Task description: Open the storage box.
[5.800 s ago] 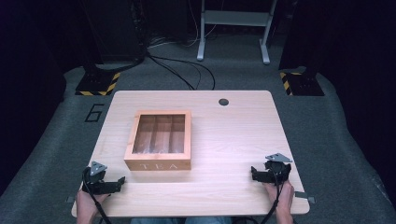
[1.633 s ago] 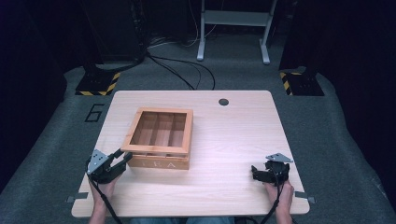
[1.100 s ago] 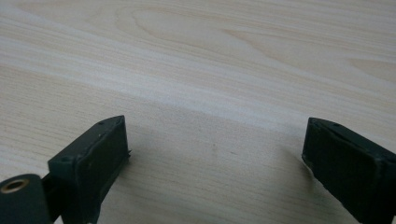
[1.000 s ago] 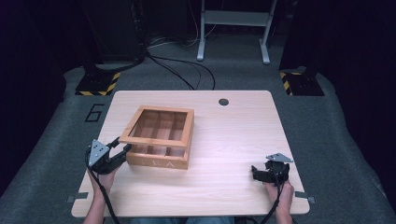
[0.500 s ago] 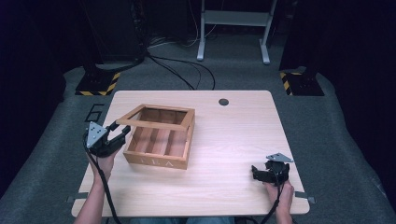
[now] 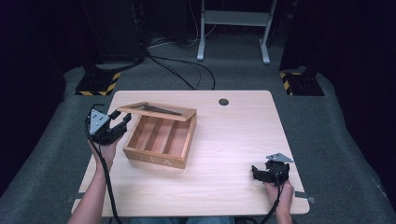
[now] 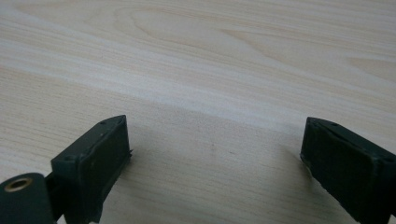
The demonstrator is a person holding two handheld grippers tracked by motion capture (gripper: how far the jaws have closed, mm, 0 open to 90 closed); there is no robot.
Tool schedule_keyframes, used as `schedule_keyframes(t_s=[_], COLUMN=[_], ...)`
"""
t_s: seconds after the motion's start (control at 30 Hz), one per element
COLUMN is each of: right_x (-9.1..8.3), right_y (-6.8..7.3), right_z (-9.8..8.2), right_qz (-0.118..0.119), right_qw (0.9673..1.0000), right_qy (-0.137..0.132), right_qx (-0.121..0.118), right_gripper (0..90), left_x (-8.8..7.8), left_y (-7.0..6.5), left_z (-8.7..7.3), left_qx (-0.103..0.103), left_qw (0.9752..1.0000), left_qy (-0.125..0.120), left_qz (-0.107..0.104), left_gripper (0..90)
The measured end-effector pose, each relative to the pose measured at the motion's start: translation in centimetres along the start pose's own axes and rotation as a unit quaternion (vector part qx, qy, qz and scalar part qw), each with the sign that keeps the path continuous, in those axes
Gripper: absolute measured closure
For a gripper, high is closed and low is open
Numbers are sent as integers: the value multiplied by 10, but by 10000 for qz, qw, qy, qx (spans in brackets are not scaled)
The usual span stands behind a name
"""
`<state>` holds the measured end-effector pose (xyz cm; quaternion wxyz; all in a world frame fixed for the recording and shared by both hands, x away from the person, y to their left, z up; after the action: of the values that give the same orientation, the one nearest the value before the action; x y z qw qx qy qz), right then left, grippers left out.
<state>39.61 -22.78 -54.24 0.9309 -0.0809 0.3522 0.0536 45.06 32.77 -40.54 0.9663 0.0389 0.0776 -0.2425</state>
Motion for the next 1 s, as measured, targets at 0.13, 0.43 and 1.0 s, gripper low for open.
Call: schedule_keyframes(t_s=[0.13,0.43,1.0], right_x=[0,0,0], right_y=[0,0,0], right_z=[0,0,0], right_qz=[3,6,4], right_qw=[10000,10000,10000], right_qy=[-3,11,23], right_qx=[-6,-2,43], right_gripper=[75,76,84], left_x=[5,12,32], left_y=[4,5,16], left_z=[1,5,9], left_qx=[-9,-49,-267], left_qw=[10000,10000,9996], left_qy=[34,-29,-24], left_qz=[-15,-17,-28], left_gripper=[525,487,566])
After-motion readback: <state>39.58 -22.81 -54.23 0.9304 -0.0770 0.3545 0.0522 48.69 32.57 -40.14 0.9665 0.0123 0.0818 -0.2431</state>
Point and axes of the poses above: each handheld gripper's, and its own axes: x roughly forward along the jaws, z roughly out of its top, y roughly to its left, the point moved 2 cm from there along x, roughly forward along the jaws, and after that the axes turned 8 degrees about -z, right-handed, at the moved point
